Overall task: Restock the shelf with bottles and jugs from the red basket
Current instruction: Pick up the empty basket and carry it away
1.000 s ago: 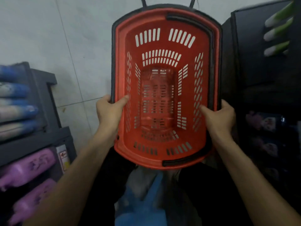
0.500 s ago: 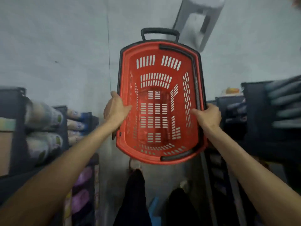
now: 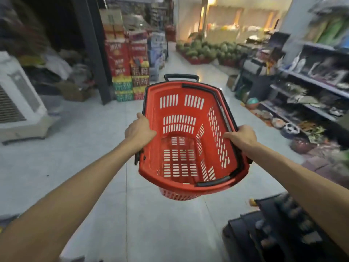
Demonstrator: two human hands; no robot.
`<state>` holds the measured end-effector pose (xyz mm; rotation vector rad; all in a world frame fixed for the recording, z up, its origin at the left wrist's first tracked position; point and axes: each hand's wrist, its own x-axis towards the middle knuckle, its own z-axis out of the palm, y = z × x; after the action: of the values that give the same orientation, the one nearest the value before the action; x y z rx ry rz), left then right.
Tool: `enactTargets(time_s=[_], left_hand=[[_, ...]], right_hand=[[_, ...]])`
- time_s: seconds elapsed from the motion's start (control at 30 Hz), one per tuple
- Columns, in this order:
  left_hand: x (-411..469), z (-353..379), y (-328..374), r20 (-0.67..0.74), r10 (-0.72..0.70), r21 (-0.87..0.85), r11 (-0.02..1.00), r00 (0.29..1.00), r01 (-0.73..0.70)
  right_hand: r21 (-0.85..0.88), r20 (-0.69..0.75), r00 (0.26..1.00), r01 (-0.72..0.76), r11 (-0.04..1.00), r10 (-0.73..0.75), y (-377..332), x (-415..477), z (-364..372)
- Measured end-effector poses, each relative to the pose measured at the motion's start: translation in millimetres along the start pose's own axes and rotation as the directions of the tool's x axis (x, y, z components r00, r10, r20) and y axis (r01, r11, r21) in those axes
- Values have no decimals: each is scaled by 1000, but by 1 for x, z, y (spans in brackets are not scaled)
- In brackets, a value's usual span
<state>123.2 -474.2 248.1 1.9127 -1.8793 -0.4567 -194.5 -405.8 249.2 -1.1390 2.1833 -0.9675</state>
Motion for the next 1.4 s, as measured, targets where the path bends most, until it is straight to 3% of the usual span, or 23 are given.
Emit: enactTargets(time_s=[0.2, 0.6, 0.87, 1.07, 1.4], left_hand=[[102, -20, 47, -30, 0, 58, 998, 1000, 2], [349, -30, 122, -100, 78, 150, 987, 992, -62], [511, -8, 122, -139, 71, 139, 989, 988, -51], [668, 23, 107, -62, 44, 166, 986, 997, -33], [921, 46, 133, -58, 60, 310, 950, 996, -39]], right_hand=[[-39, -87, 996, 34, 999, -38, -64, 73, -10], [-42, -54, 989, 132, 990, -134, -175, 310, 11], [-228, -76, 944, 298, 927, -322, -239, 456, 77], [-355, -35, 918, 358, 864, -395, -291, 584, 140], [-506, -72, 902, 335, 794, -426, -388, 795, 209]])
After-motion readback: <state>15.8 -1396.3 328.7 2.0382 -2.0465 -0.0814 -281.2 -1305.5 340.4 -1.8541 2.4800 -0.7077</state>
